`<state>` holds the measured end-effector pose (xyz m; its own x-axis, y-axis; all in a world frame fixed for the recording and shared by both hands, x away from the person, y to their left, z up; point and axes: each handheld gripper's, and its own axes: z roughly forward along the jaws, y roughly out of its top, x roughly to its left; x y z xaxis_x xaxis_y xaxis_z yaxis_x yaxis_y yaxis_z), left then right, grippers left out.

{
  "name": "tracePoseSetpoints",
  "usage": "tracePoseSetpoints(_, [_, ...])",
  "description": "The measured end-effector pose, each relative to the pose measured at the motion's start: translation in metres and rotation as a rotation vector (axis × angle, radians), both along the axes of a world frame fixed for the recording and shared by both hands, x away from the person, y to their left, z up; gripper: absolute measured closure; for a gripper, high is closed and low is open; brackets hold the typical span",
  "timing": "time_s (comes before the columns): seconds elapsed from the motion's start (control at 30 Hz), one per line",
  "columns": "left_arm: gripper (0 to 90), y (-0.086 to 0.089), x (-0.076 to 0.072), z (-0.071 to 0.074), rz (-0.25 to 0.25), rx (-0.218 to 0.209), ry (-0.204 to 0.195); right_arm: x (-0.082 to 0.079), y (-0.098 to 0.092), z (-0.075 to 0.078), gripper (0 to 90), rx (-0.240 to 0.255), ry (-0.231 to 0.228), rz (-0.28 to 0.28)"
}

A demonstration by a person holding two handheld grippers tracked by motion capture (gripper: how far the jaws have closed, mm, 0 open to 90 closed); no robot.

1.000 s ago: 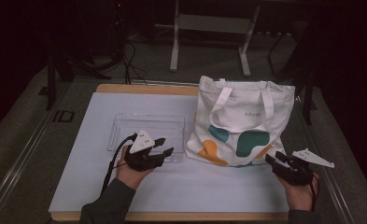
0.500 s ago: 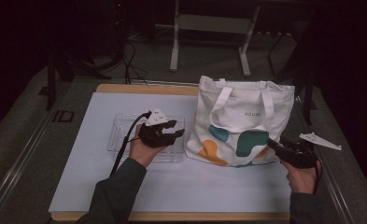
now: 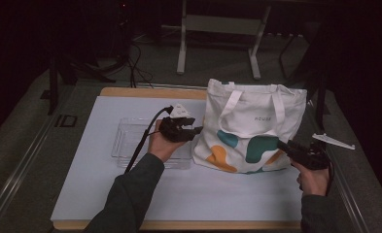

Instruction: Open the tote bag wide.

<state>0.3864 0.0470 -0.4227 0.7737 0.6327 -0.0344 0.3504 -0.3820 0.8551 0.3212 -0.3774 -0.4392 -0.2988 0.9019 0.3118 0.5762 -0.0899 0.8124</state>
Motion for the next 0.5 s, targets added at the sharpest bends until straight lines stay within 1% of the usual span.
tracePoseSetpoints(0.03, [53.0,-0.001,0.002,0.0,0.0,0.002,0.002,0.001,-0.001,0.0,43.9,-0.001,0.008,-0.006])
tracePoseSetpoints(0.07, [53.0,-0.003,0.007,0.0,0.011,-0.003,0.007,0.001,-0.001,0.0,42.8,0.004,0.015,-0.006])
tracePoseSetpoints(0.13, [53.1,-0.003,0.012,-0.001,0.023,-0.011,0.02,0.002,-0.002,-0.001,42.9,0.019,0.031,-0.002])
tracePoseSetpoints(0.2, [53.5,-0.003,0.014,-0.002,0.028,-0.003,0.02,0.003,-0.002,-0.001,43.8,0.018,0.033,0.0])
tracePoseSetpoints(0.23, [53.9,-0.003,0.019,-0.002,0.03,-0.006,0.025,0.003,-0.002,-0.001,49.8,0.026,0.031,0.014])
tracePoseSetpoints(0.33, [55.5,-0.005,0.023,0.001,0.027,-0.018,0.023,0.004,-0.001,0.0,56.2,0.039,0.028,0.025])
tracePoseSetpoints(0.37, [56.2,-0.005,0.024,0.002,0.022,-0.03,0.019,0.004,-0.001,0.0,58.1,0.044,0.027,0.027])
tracePoseSetpoints(0.4, [56.2,-0.007,0.025,0.004,0.016,-0.044,0.02,0.004,-0.001,0.0,58.1,0.044,0.027,0.027])
tracePoseSetpoints(0.43, [57.7,-0.009,0.026,0.006,0.012,-0.045,0.016,0.004,0.0,-0.001,62.6,0.054,0.026,0.029])
tracePoseSetpoints(0.5, [58.0,-0.012,0.028,0.008,0.005,-0.037,0.016,0.004,0.0,-0.001,63.8,0.055,0.026,0.028])
